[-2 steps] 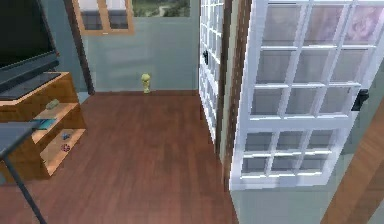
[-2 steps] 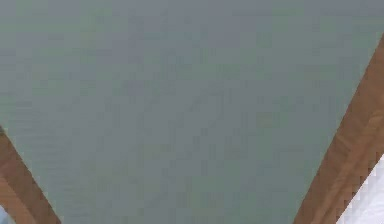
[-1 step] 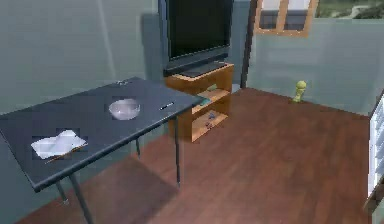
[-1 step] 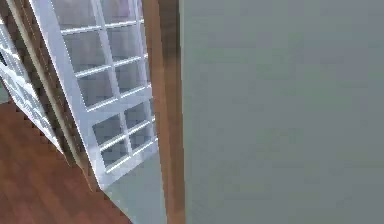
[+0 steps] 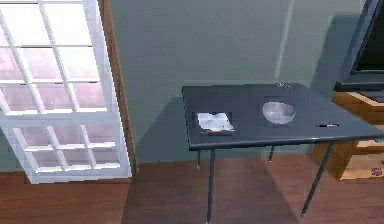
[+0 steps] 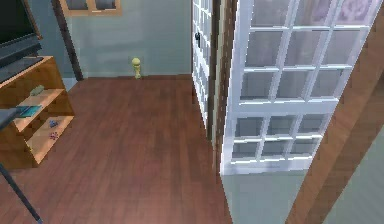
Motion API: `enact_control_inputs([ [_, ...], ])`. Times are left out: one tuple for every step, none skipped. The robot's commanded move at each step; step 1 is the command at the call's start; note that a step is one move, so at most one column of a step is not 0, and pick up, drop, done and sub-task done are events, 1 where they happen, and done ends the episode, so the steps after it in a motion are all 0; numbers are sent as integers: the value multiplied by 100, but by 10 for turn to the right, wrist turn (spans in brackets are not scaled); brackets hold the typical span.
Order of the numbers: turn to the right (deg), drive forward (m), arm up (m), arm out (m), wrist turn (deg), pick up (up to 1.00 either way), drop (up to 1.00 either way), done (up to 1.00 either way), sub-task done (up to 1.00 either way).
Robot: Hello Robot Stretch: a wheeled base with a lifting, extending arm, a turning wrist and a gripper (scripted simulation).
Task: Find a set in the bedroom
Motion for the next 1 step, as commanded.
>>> enact_control_inputs([
  [-30, 0, 0, 0, 0, 0, 0, 0, 0],
])
